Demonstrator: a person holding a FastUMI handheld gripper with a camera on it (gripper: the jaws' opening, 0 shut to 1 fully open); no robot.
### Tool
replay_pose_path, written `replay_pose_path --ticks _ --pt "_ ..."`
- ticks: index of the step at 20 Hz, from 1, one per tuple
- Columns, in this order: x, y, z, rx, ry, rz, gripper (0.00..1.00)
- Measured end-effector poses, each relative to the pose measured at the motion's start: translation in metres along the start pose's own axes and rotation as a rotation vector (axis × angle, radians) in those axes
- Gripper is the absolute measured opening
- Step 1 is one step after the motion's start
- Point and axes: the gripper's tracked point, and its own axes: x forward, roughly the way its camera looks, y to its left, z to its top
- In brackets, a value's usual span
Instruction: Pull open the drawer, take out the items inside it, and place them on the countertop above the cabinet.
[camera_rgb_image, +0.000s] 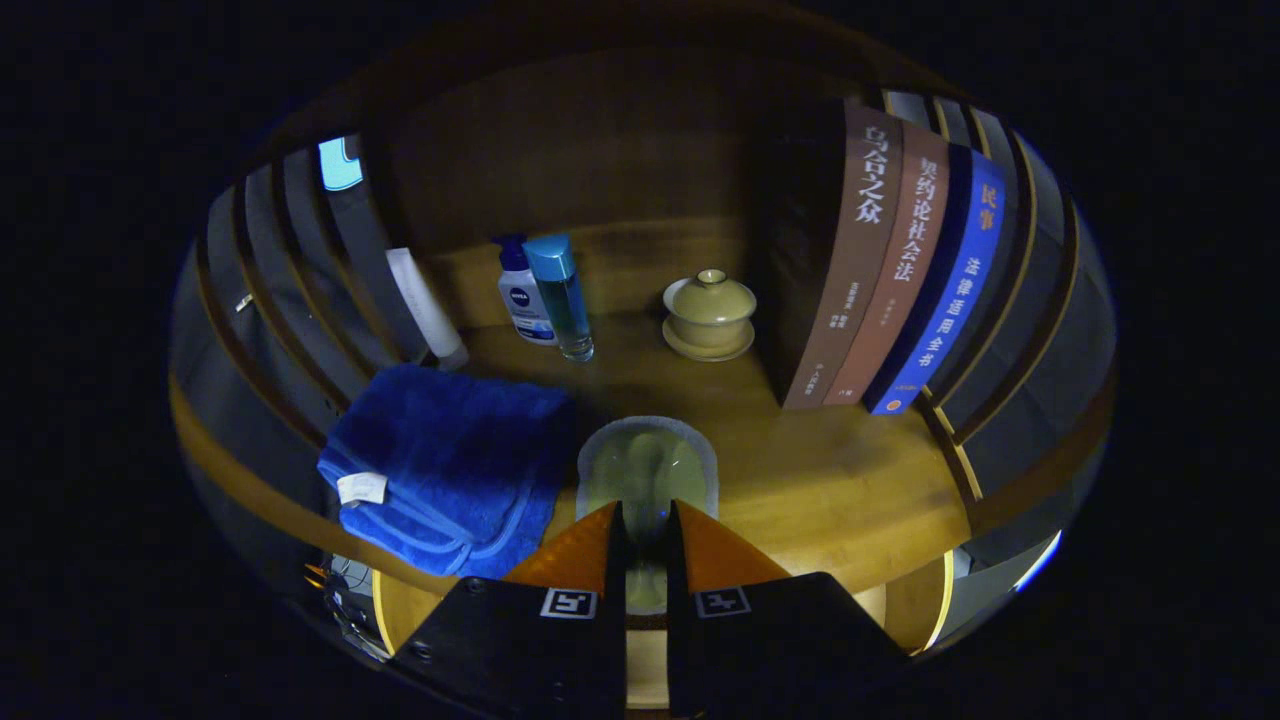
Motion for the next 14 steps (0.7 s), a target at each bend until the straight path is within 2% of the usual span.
replay_pose_path --ticks 5,6,7,10,14 --pt "0.015 0.002 0.008 0.005 -0.009 -0.01 0.22" --pt "0.016 0.001 0.008 0.019 -0.011 -0.01 0.31" --pt "0.017 0.001 0.007 0.038 -0.009 -0.006 0.33" --pt "0.016 -0.004 0.003 0.061 -0.001 0.009 0.96" --pt "0.0 -0.001 0.012 0.075 -0.061 0.035 1.0"
